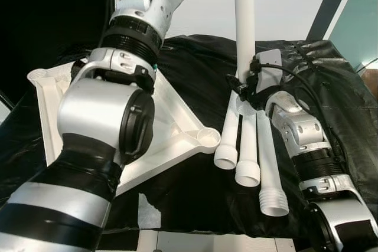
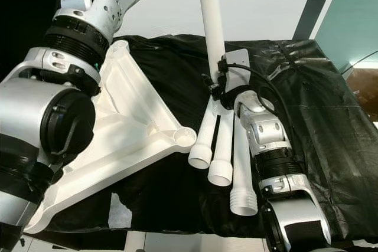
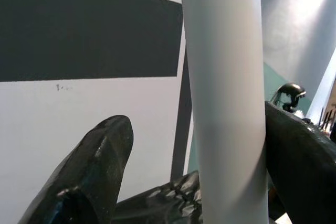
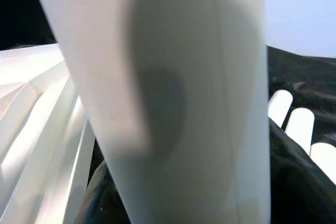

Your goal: Building children table

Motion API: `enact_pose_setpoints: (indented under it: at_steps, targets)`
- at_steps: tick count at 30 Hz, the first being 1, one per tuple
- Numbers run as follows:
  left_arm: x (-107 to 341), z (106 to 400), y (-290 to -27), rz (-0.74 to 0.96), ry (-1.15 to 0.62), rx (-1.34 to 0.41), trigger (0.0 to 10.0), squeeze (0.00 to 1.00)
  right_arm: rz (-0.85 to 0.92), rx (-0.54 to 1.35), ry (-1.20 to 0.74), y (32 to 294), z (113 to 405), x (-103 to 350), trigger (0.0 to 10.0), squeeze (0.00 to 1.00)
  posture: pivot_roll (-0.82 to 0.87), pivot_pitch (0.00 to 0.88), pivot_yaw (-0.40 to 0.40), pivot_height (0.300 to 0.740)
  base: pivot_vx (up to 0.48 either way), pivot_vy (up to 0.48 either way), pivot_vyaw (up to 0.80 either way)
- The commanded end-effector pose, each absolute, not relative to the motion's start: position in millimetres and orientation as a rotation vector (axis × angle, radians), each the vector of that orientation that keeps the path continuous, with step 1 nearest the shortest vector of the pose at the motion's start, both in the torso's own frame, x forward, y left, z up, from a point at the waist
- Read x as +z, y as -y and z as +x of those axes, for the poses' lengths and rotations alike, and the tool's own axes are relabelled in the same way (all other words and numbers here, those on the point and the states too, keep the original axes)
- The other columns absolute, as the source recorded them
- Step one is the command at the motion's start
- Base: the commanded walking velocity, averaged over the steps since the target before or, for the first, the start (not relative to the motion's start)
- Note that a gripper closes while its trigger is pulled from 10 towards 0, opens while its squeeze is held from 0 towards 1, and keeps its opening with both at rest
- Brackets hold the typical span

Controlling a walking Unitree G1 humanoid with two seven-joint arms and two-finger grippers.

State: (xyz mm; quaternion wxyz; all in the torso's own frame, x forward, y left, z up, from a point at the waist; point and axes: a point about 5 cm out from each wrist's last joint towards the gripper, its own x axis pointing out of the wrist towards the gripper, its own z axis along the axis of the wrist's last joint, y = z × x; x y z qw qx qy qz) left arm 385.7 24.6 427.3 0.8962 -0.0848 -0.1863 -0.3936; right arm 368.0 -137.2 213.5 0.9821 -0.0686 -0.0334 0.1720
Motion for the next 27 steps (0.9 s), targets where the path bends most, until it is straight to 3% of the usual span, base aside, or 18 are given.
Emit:
enact_pose_setpoints:
  at_steps: [1,2,3,5,9,18,27]
  targets:
    - [421.5,394.8,-40.2,-0.172,0.359,-0.716,10.0,0.00,-0.047,0.276,0.148,153.2,367.4,226.4,10.0,0.00,-0.04,0.000,0.026,0.740,0.000,0.000,0.00]
    - [421.5,394.8,-40.2,-0.172,0.359,-0.716,10.0,0.00,-0.047,0.276,0.148,153.2,367.4,226.4,10.0,0.00,-0.04,0.000,0.026,0.740,0.000,0.000,0.00]
    - [393.8,388.7,-54.2,-0.160,0.377,-0.750,10.0,0.00,-0.033,0.256,0.147,156.3,368.2,226.6,10.0,0.00,-0.03,0.000,0.023,0.740,0.000,0.000,0.00]
    - [393.8,388.7,-54.2,-0.160,0.377,-0.750,10.0,0.00,-0.033,0.256,0.147,156.3,368.2,226.6,10.0,0.00,-0.03,0.000,0.023,0.740,0.000,0.000,0.00]
    - [329.9,350.1,-69.5,-0.065,0.350,-0.908,10.0,0.00,-0.027,0.234,0.155,159.1,369.5,229.2,10.0,0.00,-0.03,0.000,0.020,0.740,0.000,0.000,0.00]
    - [316.3,349.7,-52.2,-0.027,0.289,-1.009,10.0,0.00,-0.029,0.225,0.203,158.7,369.0,238.9,10.0,0.00,-0.03,0.000,0.027,0.740,0.000,0.000,0.00]
    - [287.5,334.5,-71.1,0.039,0.210,-0.917,10.0,0.00,-0.020,0.205,0.214,158.4,365.0,232.3,10.0,0.00,-0.03,0.000,0.025,0.740,0.000,0.000,0.00]
